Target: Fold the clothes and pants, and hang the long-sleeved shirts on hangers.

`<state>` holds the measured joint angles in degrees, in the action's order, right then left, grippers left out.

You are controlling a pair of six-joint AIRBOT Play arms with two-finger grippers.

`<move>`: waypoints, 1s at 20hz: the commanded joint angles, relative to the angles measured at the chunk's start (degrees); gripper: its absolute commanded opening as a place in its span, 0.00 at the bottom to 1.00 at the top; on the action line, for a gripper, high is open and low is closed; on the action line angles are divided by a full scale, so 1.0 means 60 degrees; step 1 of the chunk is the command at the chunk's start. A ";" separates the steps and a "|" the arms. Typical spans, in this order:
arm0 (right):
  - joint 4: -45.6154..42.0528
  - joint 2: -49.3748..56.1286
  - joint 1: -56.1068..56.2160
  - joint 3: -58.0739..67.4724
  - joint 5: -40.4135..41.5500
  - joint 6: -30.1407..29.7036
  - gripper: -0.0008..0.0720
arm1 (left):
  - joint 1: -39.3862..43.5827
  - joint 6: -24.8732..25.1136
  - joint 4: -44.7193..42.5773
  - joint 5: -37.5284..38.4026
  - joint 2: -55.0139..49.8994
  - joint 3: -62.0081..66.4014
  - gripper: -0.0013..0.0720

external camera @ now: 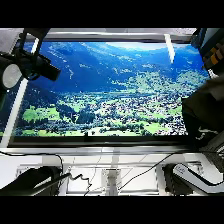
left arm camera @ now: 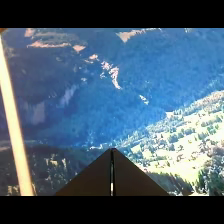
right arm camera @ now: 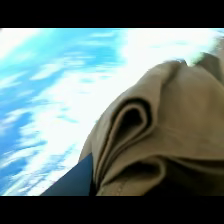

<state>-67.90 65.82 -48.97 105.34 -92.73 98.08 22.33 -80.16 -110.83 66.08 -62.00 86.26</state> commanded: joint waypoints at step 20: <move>0.0721 -0.0612 -0.1486 -0.0240 -0.1359 -0.0222 0.03 | -0.0007 0.0000 -0.0055 0.0033 0.0095 0.0004 0.04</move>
<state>-71.48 62.11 -62.33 104.57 -100.99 99.79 22.33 -80.16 -111.15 66.30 -61.47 86.26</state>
